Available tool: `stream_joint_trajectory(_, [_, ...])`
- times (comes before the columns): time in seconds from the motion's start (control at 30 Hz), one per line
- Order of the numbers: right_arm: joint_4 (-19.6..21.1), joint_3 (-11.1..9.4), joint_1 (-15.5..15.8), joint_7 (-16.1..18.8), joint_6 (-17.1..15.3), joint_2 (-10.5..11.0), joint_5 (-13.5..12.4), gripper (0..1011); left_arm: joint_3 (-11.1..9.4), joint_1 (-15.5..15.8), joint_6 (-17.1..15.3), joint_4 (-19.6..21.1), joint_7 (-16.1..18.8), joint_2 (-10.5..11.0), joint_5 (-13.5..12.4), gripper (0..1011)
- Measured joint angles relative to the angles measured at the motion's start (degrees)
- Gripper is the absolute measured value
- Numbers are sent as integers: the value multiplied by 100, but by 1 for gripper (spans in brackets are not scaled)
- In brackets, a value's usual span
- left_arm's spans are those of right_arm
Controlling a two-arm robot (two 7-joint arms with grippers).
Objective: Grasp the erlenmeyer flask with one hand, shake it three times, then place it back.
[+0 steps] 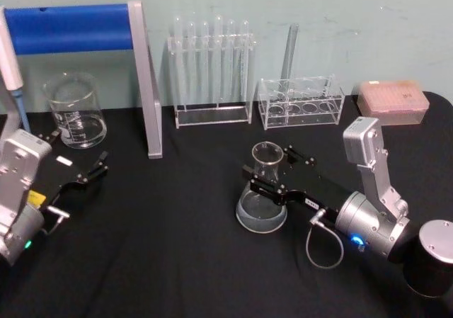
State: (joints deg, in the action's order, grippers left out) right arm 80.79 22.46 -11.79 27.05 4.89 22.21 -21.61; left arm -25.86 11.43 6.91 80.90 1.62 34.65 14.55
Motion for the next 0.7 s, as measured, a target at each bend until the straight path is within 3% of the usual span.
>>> stream_joint_trajectory(0.23, [3,1,4,-4,0,3,0,626,0,0,0,0,0,0,0,1001])
stream_joint_trajectory(0.33, [6,1,5,-6,0,4,0,483,0,0,0,0,0,0,0,1001])
stream_joint_trajectory(0.7, [10,1,5,-7,-1,7,-3,453,0,0,0,0,0,0,0,1001])
